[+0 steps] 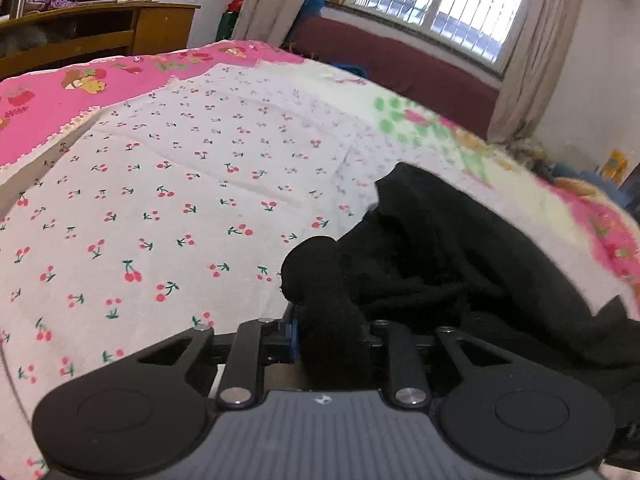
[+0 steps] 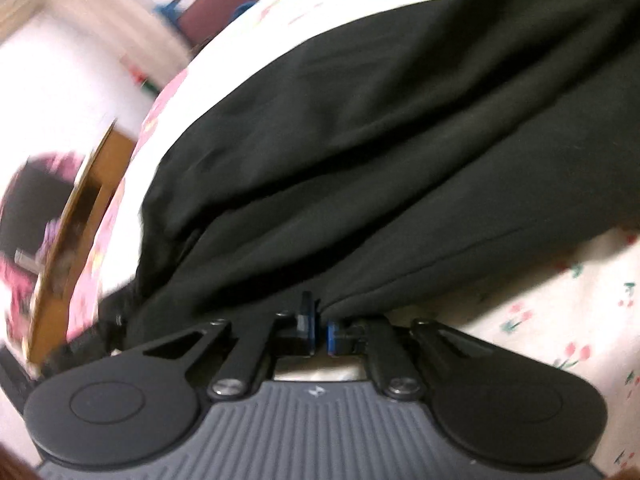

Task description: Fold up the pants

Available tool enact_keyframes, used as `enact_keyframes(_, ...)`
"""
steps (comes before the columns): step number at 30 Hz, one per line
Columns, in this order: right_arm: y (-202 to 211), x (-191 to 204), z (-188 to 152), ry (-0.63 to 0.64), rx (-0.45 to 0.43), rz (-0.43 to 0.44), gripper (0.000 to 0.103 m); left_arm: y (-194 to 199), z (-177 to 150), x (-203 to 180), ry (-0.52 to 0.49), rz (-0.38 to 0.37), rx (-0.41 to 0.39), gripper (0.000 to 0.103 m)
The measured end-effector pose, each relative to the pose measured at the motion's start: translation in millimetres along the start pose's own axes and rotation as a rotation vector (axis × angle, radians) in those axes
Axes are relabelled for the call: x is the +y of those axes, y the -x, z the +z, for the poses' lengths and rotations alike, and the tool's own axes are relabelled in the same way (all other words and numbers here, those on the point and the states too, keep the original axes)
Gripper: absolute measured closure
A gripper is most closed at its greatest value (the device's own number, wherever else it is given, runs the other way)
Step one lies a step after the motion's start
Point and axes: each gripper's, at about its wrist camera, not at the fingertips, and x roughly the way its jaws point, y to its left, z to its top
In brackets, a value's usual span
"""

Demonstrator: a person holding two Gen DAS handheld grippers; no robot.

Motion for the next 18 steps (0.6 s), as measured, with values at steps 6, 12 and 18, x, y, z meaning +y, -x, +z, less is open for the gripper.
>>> enact_keyframes(6, 5.3, 7.1, -6.3, 0.044, 0.033, 0.011, 0.099, 11.7, -4.7, -1.0, 0.014, -0.019, -0.020, 0.068)
enact_keyframes(12, 9.4, -9.5, -5.9, -0.032, 0.017, 0.005, 0.077, 5.8, -10.0, -5.6, -0.026, -0.004, -0.015, 0.065)
enact_keyframes(18, 22.7, -49.9, 5.8, -0.213, -0.059, -0.035, 0.052, -9.9, -9.4, -3.0, -0.022, 0.012, 0.004, 0.055)
